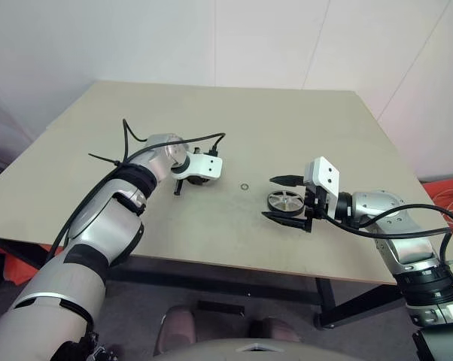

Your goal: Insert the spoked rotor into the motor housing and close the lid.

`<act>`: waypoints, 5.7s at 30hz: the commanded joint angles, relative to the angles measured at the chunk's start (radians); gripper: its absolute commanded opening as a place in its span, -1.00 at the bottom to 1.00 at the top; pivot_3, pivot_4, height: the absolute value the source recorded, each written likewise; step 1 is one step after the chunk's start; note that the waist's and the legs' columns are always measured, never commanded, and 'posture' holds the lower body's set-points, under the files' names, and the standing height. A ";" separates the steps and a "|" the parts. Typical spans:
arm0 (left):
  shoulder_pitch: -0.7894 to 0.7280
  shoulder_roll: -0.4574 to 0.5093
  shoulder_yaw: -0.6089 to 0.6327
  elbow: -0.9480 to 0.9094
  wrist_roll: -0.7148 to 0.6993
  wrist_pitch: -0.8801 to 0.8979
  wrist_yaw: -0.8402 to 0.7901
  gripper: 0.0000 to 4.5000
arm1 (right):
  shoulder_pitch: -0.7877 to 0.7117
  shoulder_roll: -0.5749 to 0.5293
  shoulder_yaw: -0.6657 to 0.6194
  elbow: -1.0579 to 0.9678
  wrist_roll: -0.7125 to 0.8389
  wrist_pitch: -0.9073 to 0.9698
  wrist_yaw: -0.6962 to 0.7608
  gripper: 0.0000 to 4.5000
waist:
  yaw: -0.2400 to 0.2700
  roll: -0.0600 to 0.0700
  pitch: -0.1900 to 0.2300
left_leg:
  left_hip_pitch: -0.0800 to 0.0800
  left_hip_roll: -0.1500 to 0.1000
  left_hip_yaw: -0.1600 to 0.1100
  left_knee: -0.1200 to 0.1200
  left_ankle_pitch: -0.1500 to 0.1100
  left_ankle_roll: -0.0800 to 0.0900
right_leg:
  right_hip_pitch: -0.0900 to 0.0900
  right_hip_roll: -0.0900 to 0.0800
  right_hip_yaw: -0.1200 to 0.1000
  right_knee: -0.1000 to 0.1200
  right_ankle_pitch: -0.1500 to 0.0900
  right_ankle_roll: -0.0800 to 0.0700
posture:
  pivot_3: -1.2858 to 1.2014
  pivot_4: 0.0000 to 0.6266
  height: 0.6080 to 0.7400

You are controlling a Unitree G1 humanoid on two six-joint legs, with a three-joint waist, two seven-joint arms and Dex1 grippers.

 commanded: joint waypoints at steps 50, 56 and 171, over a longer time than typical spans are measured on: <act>-0.118 0.136 -0.159 -0.158 -0.240 -0.725 -0.416 0.47 | -0.002 0.003 -0.025 -0.023 -0.011 -0.010 -0.042 1.00 | 0.030 0.000 0.001 | -0.012 -0.003 0.001 0.003 -0.001 0.001 | -0.012 -0.006 -0.002 0.004 0.004 -0.004 | 0.03 -1.00 1.00; 0.006 0.303 -0.139 -0.577 -0.547 -0.188 -0.416 0.47 | -0.071 0.003 -0.004 0.030 -0.042 0.110 -0.100 1.00 | 0.017 0.001 0.000 | -0.008 -0.003 0.001 0.003 0.000 0.001 | -0.013 -0.006 -0.001 0.007 0.003 -0.005 | 0.03 -1.00 1.00; 1.199 0.394 0.978 -1.129 -1.049 0.439 0.121 0.48 | -0.570 0.507 0.382 0.588 -0.285 0.254 0.016 -0.71 | -0.065 -0.002 0.001 | 0.005 0.003 0.000 0.000 0.005 -0.009 | -0.009 0.009 0.005 0.014 -0.004 -0.003 | 0.03 -1.00 1.00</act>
